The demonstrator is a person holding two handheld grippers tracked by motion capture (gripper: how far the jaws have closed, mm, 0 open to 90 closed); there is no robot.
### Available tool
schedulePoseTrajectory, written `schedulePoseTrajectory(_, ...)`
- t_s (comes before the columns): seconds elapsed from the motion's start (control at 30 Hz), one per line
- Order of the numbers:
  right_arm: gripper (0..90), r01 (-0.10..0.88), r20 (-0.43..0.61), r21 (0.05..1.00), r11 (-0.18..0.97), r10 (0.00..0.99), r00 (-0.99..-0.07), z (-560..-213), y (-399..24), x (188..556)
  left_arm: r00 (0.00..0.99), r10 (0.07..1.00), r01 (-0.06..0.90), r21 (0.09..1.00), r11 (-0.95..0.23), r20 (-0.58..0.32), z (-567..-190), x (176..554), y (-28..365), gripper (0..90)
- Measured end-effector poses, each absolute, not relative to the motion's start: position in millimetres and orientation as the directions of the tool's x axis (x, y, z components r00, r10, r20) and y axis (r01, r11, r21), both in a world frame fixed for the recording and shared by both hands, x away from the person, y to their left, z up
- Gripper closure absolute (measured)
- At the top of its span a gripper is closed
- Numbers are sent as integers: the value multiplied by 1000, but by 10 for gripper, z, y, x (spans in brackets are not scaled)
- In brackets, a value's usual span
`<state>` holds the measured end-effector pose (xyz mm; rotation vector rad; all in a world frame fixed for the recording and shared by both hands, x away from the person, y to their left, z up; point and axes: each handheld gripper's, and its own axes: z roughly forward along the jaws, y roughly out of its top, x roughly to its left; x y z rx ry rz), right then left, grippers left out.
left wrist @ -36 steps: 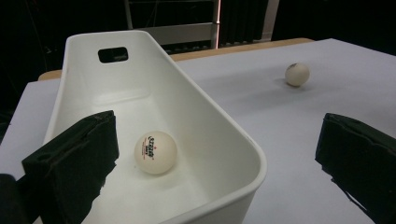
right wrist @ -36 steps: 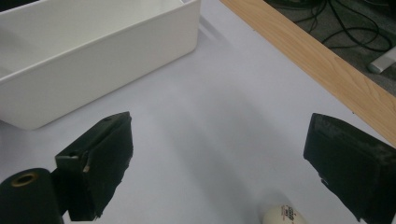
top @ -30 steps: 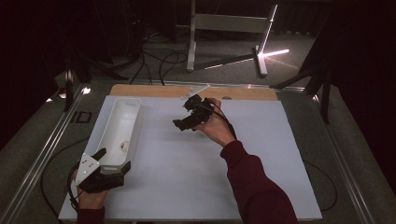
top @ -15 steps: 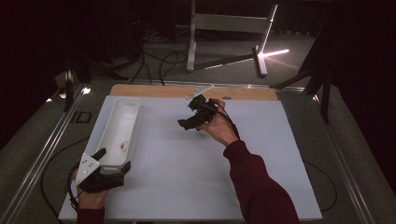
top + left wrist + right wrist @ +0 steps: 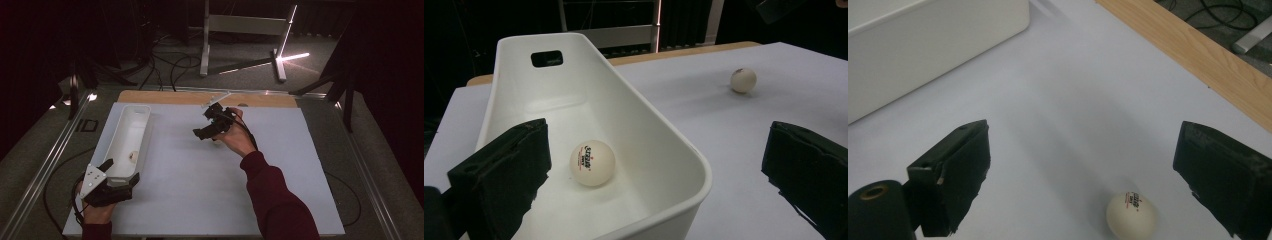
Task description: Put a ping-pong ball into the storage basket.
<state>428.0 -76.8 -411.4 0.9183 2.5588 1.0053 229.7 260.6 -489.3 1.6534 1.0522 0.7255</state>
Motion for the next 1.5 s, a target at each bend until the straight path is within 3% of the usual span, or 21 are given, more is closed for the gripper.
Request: schedulePoseTrajectory(1.5, 81, 543, 30, 633, 552, 683, -730, -4464, -941, 4428, 439, 898, 296, 948, -117, -26, -4894, 2295, 2609, 0)
